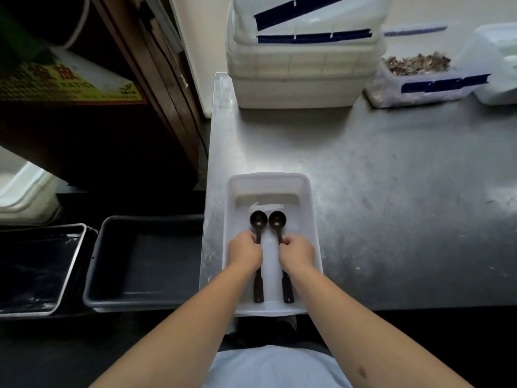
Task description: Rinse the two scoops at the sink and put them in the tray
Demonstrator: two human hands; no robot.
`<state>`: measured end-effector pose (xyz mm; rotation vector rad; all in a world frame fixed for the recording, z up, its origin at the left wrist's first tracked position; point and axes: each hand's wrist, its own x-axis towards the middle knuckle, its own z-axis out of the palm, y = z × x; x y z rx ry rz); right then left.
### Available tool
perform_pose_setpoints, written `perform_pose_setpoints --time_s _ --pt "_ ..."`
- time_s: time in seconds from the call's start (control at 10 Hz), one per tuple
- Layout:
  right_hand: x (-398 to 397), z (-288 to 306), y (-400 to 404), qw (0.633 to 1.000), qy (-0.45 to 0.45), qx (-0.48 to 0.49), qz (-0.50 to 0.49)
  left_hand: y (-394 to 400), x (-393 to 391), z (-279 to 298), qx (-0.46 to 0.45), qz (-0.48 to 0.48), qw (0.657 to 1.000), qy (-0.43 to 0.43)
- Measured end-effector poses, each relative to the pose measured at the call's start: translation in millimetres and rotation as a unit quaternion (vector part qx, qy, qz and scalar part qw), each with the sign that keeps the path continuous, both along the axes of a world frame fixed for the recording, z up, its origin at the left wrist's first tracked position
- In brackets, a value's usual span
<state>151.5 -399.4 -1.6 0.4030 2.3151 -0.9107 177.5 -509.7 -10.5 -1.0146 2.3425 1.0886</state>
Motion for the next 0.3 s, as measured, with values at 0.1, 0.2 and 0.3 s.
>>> perform_pose_setpoints --time_s 0.1,0.2,0.3 --pt "2.9 3.1 -0.3 1.0 0.002 0.001 -0.011 2.9 0.7 -1.5 0.012 0.001 1.0 -0.003" --pt "4.3 8.8 -1.6 1.0 -0.008 0.023 0.005 3.9 -1.3 8.1 0.02 -0.007 0.999 -0.031" --pt "10.3 14.5 0.5 0.996 0.052 0.028 0.073 3.5 -2.4 21.9 0.01 -0.032 0.999 0.014"
